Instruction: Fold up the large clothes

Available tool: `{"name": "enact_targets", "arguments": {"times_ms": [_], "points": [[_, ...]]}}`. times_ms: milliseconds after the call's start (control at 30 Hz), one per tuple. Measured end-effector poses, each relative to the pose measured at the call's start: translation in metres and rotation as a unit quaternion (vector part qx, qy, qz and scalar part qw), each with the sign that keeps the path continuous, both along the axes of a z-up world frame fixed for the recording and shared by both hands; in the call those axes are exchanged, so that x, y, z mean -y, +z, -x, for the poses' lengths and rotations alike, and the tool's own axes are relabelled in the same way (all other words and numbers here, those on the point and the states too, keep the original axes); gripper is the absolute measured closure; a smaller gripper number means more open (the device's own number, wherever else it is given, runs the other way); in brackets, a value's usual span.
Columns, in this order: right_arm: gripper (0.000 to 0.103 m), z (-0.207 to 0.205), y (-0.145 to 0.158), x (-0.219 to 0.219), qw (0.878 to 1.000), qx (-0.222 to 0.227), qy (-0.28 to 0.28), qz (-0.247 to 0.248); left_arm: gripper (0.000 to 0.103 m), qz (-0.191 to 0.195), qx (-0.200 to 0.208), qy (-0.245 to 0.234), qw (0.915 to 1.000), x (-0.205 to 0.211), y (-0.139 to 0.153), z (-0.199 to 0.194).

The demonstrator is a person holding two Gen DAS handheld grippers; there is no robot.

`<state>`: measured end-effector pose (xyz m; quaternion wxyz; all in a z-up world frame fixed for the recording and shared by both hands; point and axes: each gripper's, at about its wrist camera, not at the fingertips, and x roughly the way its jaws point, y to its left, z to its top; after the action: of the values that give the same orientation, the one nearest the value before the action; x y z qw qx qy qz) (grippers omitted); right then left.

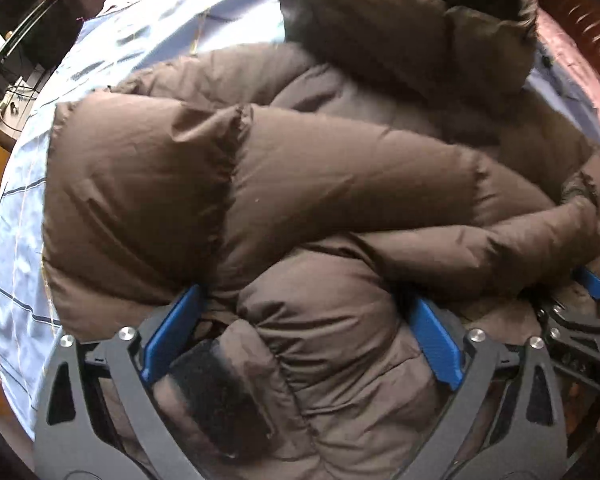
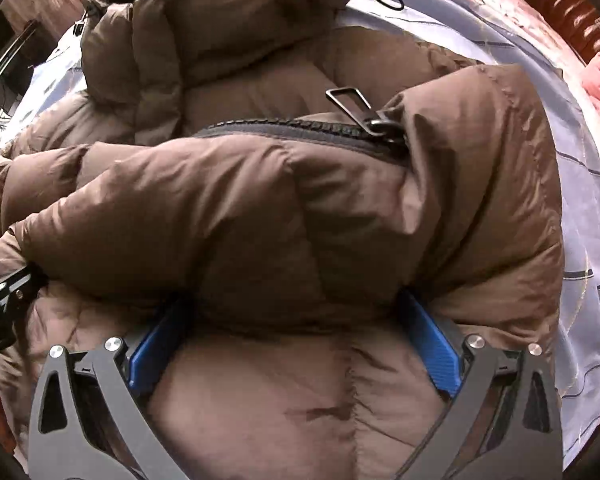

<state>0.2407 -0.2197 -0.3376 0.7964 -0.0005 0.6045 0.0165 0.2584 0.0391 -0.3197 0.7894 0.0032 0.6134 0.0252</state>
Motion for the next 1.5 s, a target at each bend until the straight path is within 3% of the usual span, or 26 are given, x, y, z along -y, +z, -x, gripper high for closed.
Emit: {"name": "enact_targets", "arguments": {"times_ms": [67, 133, 233, 333, 400, 667, 800, 933, 1067, 1133, 1200, 1300, 1367, 1400, 1500], "points": [[0.001, 0.000, 0.004, -0.003, 1.000, -0.011, 0.000, 0.005, 0.004, 0.006, -0.005, 0.004, 1.0000, -0.001, 0.002, -0.001], [0.001, 0.009, 0.024, 0.002, 1.000, -0.009, -0.004, -0.022, 0.009, 0.039, 0.003, 0.014, 0.9991, -0.007, 0.019, 0.006], [0.001, 0.039, 0.056, 0.007, 0.999, -0.003, 0.013, -0.038, 0.007, 0.090, 0.023, -0.001, 0.9957, -0.019, 0.056, 0.035], [0.001, 0.064, 0.064, 0.008, 1.000, -0.011, 0.020, -0.012, 0.007, 0.081, 0.042, -0.013, 0.9958, -0.023, 0.073, 0.059], [0.001, 0.076, 0.057, 0.010, 1.000, -0.017, 0.018, 0.005, 0.007, 0.068, 0.048, -0.024, 0.9962, -0.020, 0.068, 0.073], [0.001, 0.064, -0.020, 0.013, 0.996, -0.087, 0.000, 0.021, 0.004, 0.017, -0.065, -0.025, 0.9974, -0.010, -0.009, 0.075], [0.001, 0.066, -0.030, 0.006, 0.997, -0.065, 0.021, 0.046, 0.002, 0.014, -0.075, -0.026, 0.9968, -0.011, -0.021, 0.070], [0.001, 0.068, -0.022, 0.013, 0.996, -0.078, 0.015, 0.032, 0.003, 0.007, -0.066, -0.023, 0.9975, -0.011, -0.015, 0.071], [0.001, 0.099, 0.021, 0.040, 0.997, -0.061, -0.024, 0.030, 0.004, -0.021, 0.003, -0.031, 0.9993, -0.023, 0.027, 0.096], [0.001, 0.124, 0.035, 0.055, 0.996, -0.046, -0.044, 0.066, 0.004, -0.058, 0.030, -0.014, 0.9978, -0.042, 0.037, 0.119], [0.001, 0.145, 0.031, 0.071, 0.991, -0.055, -0.065, 0.099, 0.004, -0.066, 0.024, 0.017, 0.9974, -0.070, 0.032, 0.144], [0.001, 0.162, -0.012, 0.103, 0.977, -0.146, -0.119, 0.096, 0.004, -0.036, -0.061, 0.097, 0.9928, -0.121, -0.007, 0.175], [0.001, 0.163, -0.028, 0.118, 0.967, -0.190, -0.158, 0.052, 0.002, 0.029, -0.113, 0.158, 0.9805, -0.149, -0.032, 0.191], [0.001, 0.160, -0.020, 0.116, 0.967, -0.185, -0.166, 0.052, 0.002, 0.056, -0.111, 0.184, 0.9750, -0.158, -0.030, 0.201], [0.001, 0.153, 0.027, 0.093, 0.980, -0.117, -0.156, 0.031, 0.002, 0.046, -0.076, 0.191, 0.9775, -0.159, -0.011, 0.218]]}}
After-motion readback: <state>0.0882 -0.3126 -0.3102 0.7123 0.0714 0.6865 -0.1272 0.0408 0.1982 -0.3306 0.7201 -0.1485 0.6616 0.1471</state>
